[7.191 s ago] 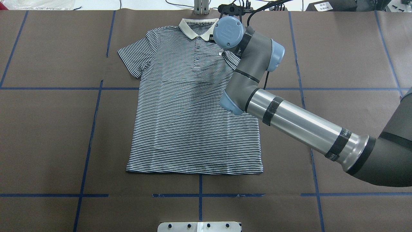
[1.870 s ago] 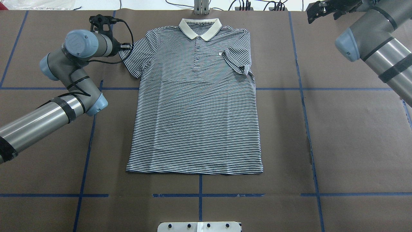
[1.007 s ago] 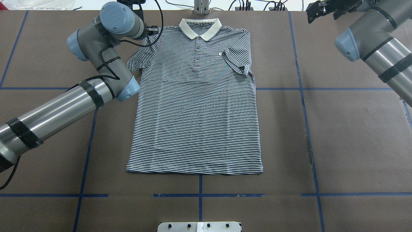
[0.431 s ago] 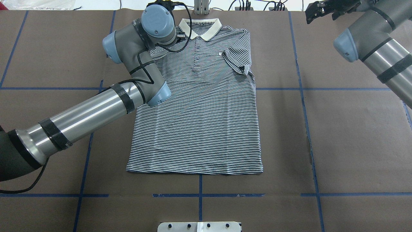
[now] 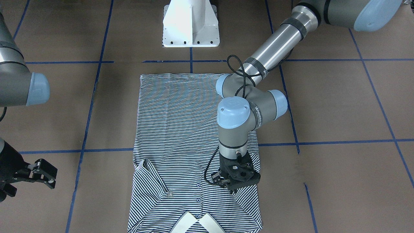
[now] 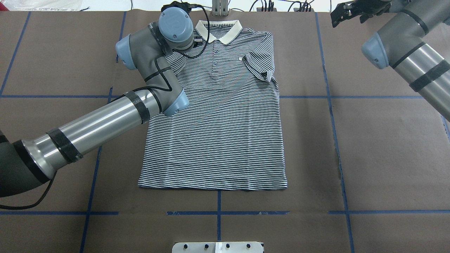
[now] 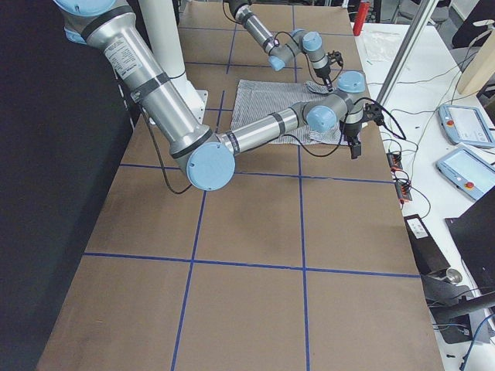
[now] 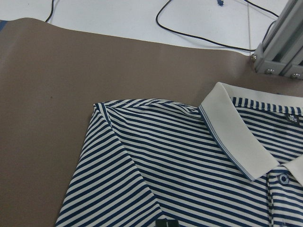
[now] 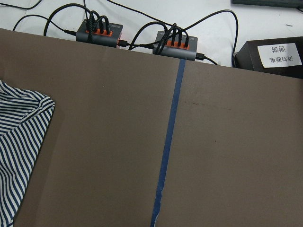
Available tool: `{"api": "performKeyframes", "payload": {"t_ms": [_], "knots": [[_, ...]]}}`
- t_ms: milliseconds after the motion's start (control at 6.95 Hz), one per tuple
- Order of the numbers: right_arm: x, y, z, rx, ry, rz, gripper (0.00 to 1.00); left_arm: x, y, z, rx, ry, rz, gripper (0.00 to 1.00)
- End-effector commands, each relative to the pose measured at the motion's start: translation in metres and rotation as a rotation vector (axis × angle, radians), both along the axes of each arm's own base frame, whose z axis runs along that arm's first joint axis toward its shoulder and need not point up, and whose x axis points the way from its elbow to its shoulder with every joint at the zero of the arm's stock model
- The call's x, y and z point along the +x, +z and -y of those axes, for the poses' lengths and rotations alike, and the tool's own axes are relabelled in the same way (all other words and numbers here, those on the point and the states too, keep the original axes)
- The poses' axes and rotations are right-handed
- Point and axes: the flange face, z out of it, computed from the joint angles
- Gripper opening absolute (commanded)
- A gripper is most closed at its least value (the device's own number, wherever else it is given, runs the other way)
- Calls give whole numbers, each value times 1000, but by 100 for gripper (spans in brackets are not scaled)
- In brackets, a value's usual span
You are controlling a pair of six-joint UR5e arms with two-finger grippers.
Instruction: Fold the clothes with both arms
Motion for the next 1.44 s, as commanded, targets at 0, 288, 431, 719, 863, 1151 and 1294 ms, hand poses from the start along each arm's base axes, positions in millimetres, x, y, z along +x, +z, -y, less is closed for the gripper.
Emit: {"api": "performKeyframes", "payload": {"t_ms": [0,288,431,719,863,1151,1294], "knots": [[-11,-8,-4,-17,13,19,100,-13,-31,-4,132,108,26,100],[-61,-61,-55,-91,105,136,100,-59,-21,-43,176,209,-57,100],[-94,-68,-99,-107,90,168,100,-93,-5,-77,224,226,-79,100],[-122,-84,-225,-182,148,261,100,-149,4,-150,270,291,-169,100],[-123,-77,-292,-233,156,285,100,-168,19,-182,267,321,-188,100],[-161,-54,-409,-272,205,253,97,-189,65,-271,178,378,-228,100],[-181,-46,-438,-285,230,247,96,-185,81,-310,126,362,-230,100]]}}
